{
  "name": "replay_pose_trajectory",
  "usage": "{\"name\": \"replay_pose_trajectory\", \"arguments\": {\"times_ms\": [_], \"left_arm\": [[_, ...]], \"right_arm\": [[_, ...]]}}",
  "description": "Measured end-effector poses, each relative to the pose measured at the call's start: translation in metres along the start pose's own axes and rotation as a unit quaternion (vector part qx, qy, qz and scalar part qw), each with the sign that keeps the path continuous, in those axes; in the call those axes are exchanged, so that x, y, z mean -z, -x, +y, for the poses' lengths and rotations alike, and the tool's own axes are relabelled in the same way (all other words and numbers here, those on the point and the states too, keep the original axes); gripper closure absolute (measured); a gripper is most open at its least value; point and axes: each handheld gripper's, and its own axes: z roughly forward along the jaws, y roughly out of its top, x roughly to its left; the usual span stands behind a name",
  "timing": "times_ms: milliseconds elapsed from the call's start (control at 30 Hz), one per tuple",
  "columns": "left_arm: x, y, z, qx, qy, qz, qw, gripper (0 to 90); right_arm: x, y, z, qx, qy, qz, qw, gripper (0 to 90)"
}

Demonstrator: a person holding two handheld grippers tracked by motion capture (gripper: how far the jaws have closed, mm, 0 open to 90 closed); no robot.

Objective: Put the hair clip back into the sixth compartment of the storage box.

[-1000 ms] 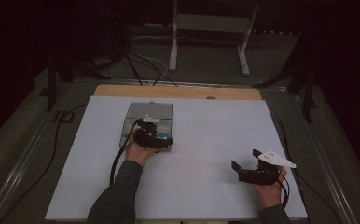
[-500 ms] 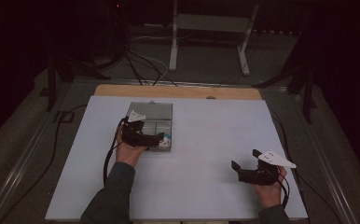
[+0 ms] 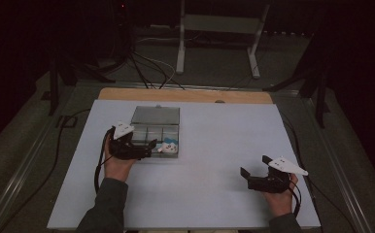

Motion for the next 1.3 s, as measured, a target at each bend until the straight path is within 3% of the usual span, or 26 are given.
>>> {"name": "replay_pose_trajectory", "arguments": {"times_ms": [133, 500, 667, 1033, 1300], "left_arm": [[0.014, -0.005, -0.013, -0.007, 0.011, 0.012, 0.9999, 0.8], [0.034, -0.016, -0.041, 0.0, 0.032, 0.039, 0.9987, 0.8], [0.039, -0.016, -0.049, -0.013, 0.031, 0.049, 0.9982, 0.8], [0.05, -0.019, -0.064, -0.015, 0.04, 0.055, 0.9976, 0.8], [0.061, -0.023, -0.073, -0.004, 0.053, 0.066, 0.9964, 0.8]], "right_arm": [[-0.001, -0.001, 0.0, -0.003, 0.001, 0.004, 1.0, 0.0], [-0.001, -0.004, 0.0, -0.001, 0.003, 0.007, 1.0, 0.0], [-0.001, -0.004, 0.0, 0.0, 0.006, 0.008, 0.9999, 0.0], [0.0, -0.003, 0.0, 0.004, 0.022, 0.015, 0.9996, 0.0], [0.002, 0.0, 0.0, 0.006, 0.042, 0.019, 0.9989, 0.0]]}}
